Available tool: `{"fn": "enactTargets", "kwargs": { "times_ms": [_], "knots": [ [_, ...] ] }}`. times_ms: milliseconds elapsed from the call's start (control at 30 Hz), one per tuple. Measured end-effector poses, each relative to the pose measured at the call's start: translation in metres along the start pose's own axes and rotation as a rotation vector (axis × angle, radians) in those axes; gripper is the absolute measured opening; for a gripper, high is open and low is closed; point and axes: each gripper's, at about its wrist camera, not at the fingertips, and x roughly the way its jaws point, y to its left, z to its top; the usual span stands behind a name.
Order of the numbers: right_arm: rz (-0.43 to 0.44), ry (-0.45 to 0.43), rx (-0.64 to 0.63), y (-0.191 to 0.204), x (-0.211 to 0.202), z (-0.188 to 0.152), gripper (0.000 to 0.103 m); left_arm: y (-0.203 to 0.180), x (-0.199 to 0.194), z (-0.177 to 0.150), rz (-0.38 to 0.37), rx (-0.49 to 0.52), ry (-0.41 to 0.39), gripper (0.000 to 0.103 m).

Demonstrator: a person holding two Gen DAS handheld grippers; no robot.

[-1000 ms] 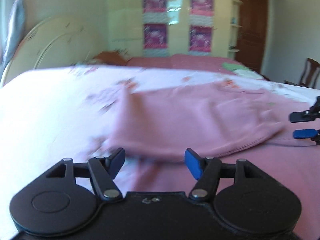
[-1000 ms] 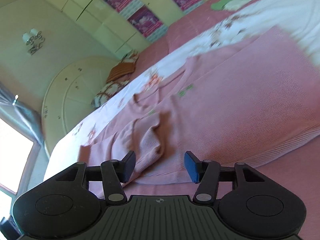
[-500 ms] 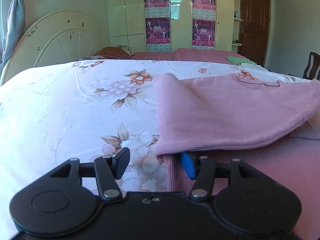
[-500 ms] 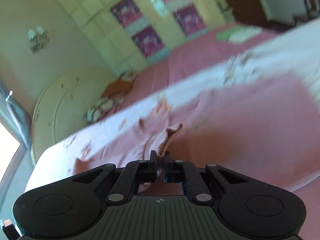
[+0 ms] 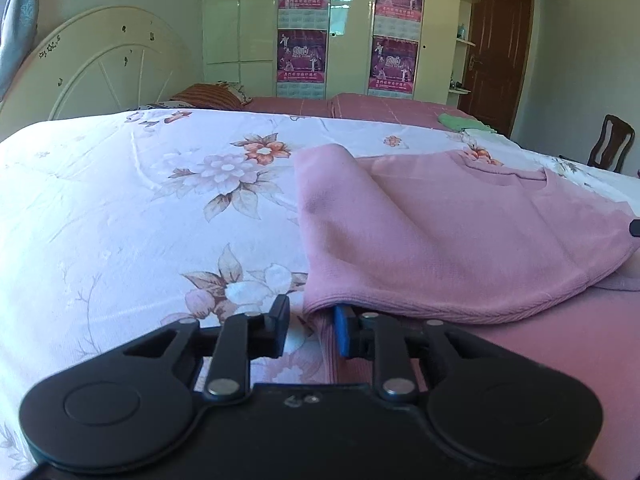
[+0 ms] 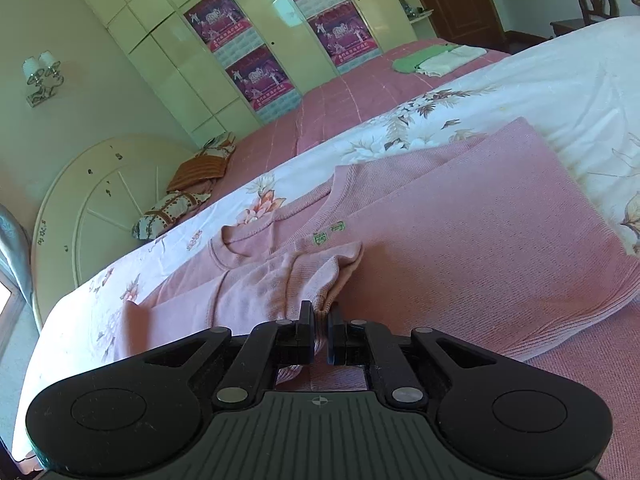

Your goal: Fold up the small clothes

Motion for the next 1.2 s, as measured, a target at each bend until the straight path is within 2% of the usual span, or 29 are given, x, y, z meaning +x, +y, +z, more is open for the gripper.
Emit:
{"fn": "enactTargets", "kwargs": {
  "times_ms": [100, 167, 233, 267, 300, 333, 367, 400, 433, 567, 600, 633, 667, 733, 767, 800, 867, 967, 1000, 1033, 1067, 1100, 1133, 1200],
  "knots": [
    [0.002, -0.022, -0.033, 0.005, -0.011, 0.0, 0.005, -0.002, 0.002, -0.002, 0.0, 0.01, 0.011, 0.019],
    [-0.027, -0.017, -0.074, 0.005, -0.01, -0.005, 0.005, -0.004, 0.003, -0.001, -0.005, 0.022, 0.022, 0.02],
    [-0.066, 0.044, -0.065, -0.005, 0.004, -0.009, 0.005, -0.004, -0.001, 0.002, -0.02, 0.052, 0.039, 0.033],
    [-0.071, 0.093, -0.055, -0.011, 0.012, -0.01, 0.005, -0.001, -0.007, 0.003, -0.019, 0.065, 0.034, 0.044],
    [-0.067, 0.101, -0.045, -0.015, 0.012, -0.009, 0.006, 0.002, -0.015, 0.003, -0.029, 0.07, 0.019, 0.049],
    [-0.053, 0.069, -0.043, -0.016, 0.004, -0.007, 0.012, 0.005, -0.023, 0.005, -0.044, 0.072, -0.007, 0.049],
    [-0.056, 0.025, -0.051, -0.016, -0.004, -0.004, 0.04, 0.008, -0.028, 0.009, -0.055, 0.067, -0.027, 0.049],
    [-0.046, -0.02, -0.06, -0.015, -0.011, 0.0, 0.062, 0.009, -0.029, 0.013, -0.061, 0.061, -0.037, 0.049],
    [-0.029, -0.042, -0.068, -0.016, -0.012, 0.005, 0.063, 0.008, -0.027, 0.019, -0.07, 0.058, -0.045, 0.049],
    [0.019, 0.01, -0.006, -0.024, 0.019, 0.028, 0.061, -0.003, 0.002, 0.04, -0.129, 0.008, -0.061, 0.048],
    [0.011, 0.023, -0.009, -0.025, 0.028, 0.031, 0.051, -0.006, 0.012, 0.043, -0.135, -0.002, -0.05, 0.048],
    [-0.009, 0.052, -0.009, -0.027, 0.039, 0.034, 0.045, -0.009, 0.022, 0.044, -0.144, -0.011, -0.035, 0.048],
    [-0.019, 0.083, 0.003, -0.03, 0.049, 0.036, 0.043, -0.011, 0.033, 0.044, -0.157, -0.022, -0.016, 0.048],
    [0.003, 0.09, -0.005, -0.031, 0.056, 0.037, 0.043, -0.014, 0.05, 0.039, -0.163, -0.034, 0.022, 0.048],
    [0.003, 0.095, -0.038, -0.027, 0.058, 0.037, 0.028, -0.016, 0.053, 0.036, -0.148, -0.022, 0.016, 0.049],
    [-0.004, 0.105, -0.08, -0.023, 0.059, 0.035, 0.005, -0.019, 0.053, 0.033, -0.134, 0.001, 0.005, 0.049],
    [-0.051, 0.053, -0.158, -0.016, 0.052, 0.032, 0.005, -0.02, 0.051, 0.031, -0.119, 0.021, 0.004, 0.05],
    [-0.089, -0.037, -0.192, -0.017, 0.034, 0.029, 0.005, -0.02, 0.05, 0.032, -0.115, 0.048, 0.008, 0.05],
    [-0.108, -0.022, -0.216, -0.016, 0.039, 0.027, 0.005, -0.021, 0.048, 0.037, -0.11, 0.048, 0.017, 0.052],
    [-0.122, 0.031, -0.235, -0.017, 0.047, 0.025, 0.006, -0.021, 0.044, 0.043, -0.11, 0.041, -0.001, 0.053],
    [-0.137, 0.05, -0.243, -0.017, 0.051, 0.024, 0.006, -0.021, 0.038, 0.049, -0.119, 0.038, -0.042, 0.059],
    [-0.148, 0.031, -0.249, -0.016, 0.048, 0.025, 0.006, -0.023, 0.034, 0.056, -0.125, 0.049, -0.076, 0.068],
    [-0.169, -0.01, -0.247, -0.014, 0.041, 0.026, 0.006, -0.025, 0.035, 0.063, -0.126, 0.068, -0.092, 0.069],
    [-0.154, -0.051, -0.236, -0.011, 0.034, 0.031, 0.006, -0.031, 0.048, 0.077, -0.132, 0.097, -0.086, 0.068]
  ]
}}
